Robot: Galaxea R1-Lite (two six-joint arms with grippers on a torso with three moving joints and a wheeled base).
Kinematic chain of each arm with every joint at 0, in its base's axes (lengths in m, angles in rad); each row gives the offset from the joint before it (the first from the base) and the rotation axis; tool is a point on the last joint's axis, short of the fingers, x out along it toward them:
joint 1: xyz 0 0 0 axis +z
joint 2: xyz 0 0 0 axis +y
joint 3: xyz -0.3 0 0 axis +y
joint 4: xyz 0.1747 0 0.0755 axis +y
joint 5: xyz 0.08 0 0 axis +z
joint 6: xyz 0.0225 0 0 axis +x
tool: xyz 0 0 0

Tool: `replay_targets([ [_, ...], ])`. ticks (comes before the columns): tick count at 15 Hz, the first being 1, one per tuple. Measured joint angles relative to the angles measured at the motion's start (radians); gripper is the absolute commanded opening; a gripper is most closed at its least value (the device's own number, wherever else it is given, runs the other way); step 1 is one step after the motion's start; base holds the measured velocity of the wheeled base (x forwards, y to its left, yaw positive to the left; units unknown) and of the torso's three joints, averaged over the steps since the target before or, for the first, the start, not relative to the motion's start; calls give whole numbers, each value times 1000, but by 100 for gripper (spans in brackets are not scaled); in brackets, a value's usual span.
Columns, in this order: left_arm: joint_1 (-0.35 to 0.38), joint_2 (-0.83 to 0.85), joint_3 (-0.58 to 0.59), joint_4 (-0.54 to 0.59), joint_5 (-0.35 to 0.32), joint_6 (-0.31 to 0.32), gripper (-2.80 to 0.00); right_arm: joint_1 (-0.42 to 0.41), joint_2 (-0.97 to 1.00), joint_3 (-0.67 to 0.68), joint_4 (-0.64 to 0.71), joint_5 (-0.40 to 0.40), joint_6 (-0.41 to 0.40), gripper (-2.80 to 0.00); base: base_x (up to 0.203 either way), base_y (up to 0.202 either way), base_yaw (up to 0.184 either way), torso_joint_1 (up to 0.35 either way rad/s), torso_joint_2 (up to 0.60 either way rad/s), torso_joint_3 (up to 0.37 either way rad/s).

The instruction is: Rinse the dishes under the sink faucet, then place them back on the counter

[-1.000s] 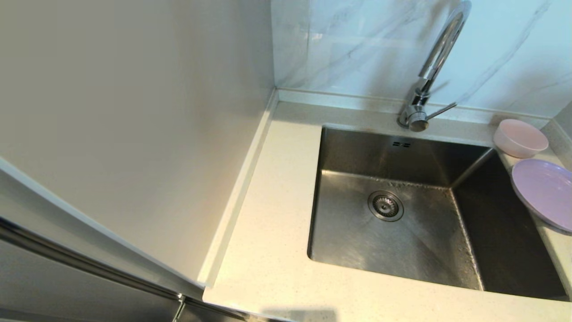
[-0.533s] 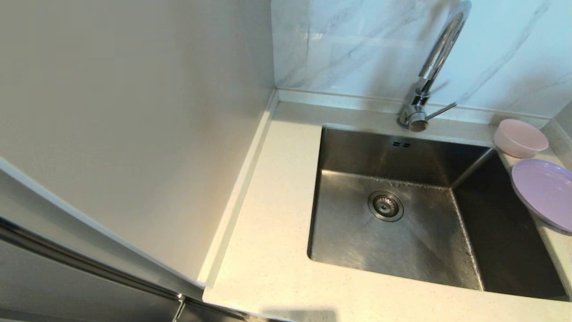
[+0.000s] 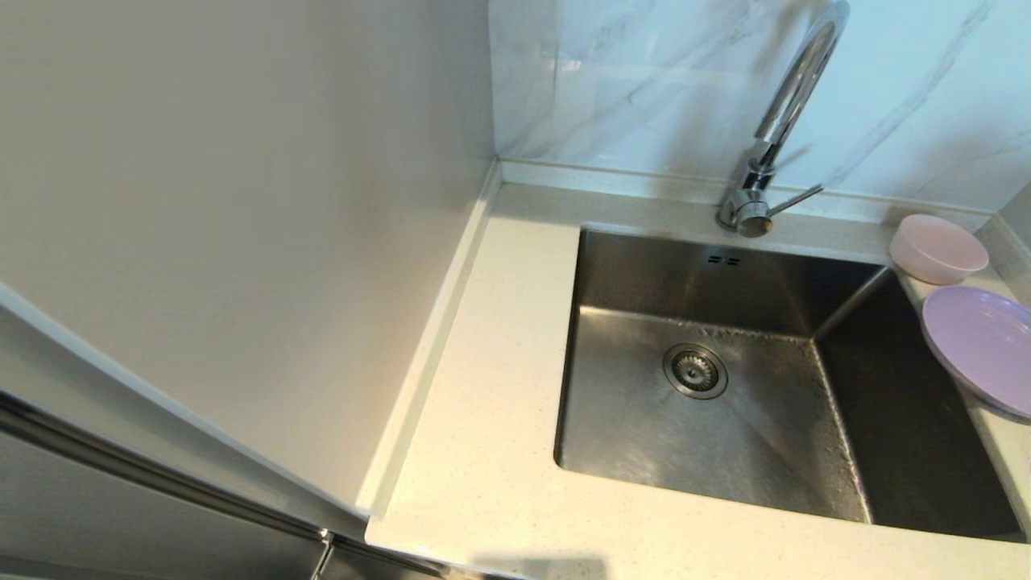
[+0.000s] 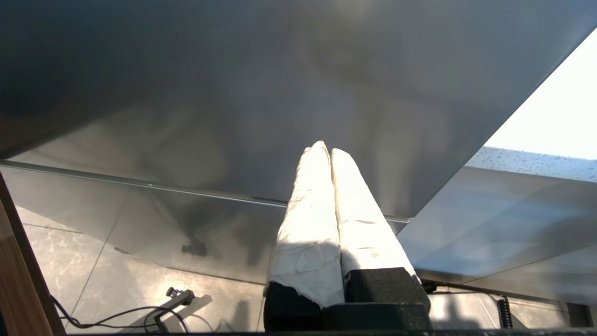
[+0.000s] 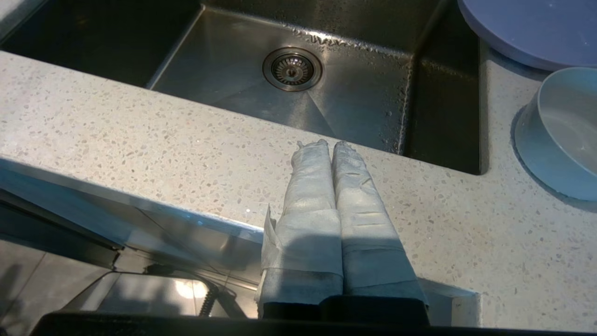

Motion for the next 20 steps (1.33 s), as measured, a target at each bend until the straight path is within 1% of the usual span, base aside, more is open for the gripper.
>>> replay_targets([
  [1, 0, 0, 0, 0, 0, 0, -280, 0, 0, 0, 1, 1, -10, -280, 0, 0, 0, 0, 0, 0],
  [20, 0, 0, 0, 0, 0, 0, -280, 0, 0, 0, 3, -6, 0, -280, 0, 0, 0, 0, 0, 0],
])
